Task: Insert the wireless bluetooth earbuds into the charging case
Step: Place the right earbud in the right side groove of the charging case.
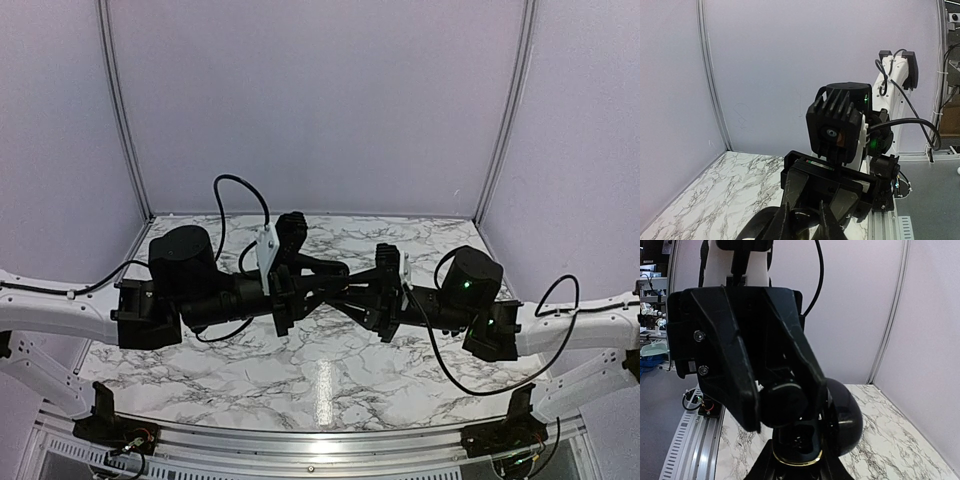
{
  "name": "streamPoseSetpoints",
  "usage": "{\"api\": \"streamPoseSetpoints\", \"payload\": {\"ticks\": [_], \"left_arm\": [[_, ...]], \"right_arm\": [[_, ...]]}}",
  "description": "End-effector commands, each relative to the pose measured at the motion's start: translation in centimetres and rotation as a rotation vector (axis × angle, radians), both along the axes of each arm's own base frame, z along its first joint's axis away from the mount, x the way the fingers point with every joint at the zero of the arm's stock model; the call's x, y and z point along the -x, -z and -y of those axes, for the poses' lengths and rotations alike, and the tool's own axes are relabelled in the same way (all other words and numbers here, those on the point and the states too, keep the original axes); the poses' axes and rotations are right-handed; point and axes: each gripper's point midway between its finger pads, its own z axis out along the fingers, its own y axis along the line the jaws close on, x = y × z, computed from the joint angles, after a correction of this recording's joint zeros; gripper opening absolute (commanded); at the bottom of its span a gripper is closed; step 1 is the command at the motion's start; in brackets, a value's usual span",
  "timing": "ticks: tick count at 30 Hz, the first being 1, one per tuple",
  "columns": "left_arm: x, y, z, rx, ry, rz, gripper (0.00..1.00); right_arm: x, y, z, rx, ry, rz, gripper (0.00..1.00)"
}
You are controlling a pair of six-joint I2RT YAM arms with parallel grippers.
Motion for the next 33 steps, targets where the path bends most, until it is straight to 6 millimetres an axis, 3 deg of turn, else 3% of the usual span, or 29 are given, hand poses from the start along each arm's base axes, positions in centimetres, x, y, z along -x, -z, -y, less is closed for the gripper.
{"api": "streamPoseSetpoints", "payload": {"ticks": [1, 19, 25, 33], "left_arm": [[-0.6, -2.0, 0.6, 0.05, -0.037, 0.029, 0.09], [-2.0, 0.2, 1.2, 0.004, -0.103, 0.009, 0.09], [-2.0, 0.6, 1.0, 0.001, -0.106, -0.007, 0.2], [-2.2, 0.4, 0.6, 0.005, -0.121, -0.005, 0.27]], "right_arm": [[-0.1, -2.5, -0.1, -0.052, 0.005, -0.005, 0.0], [0.7, -3.1, 0.5, -0.072, -0.015, 0.021, 0.0], [0.8, -3.3, 0.8, -0.077, -0.013, 0.027, 0.0], [1.0, -3.3, 0.8, -0.079, -0.02, 0.03, 0.0]]}}
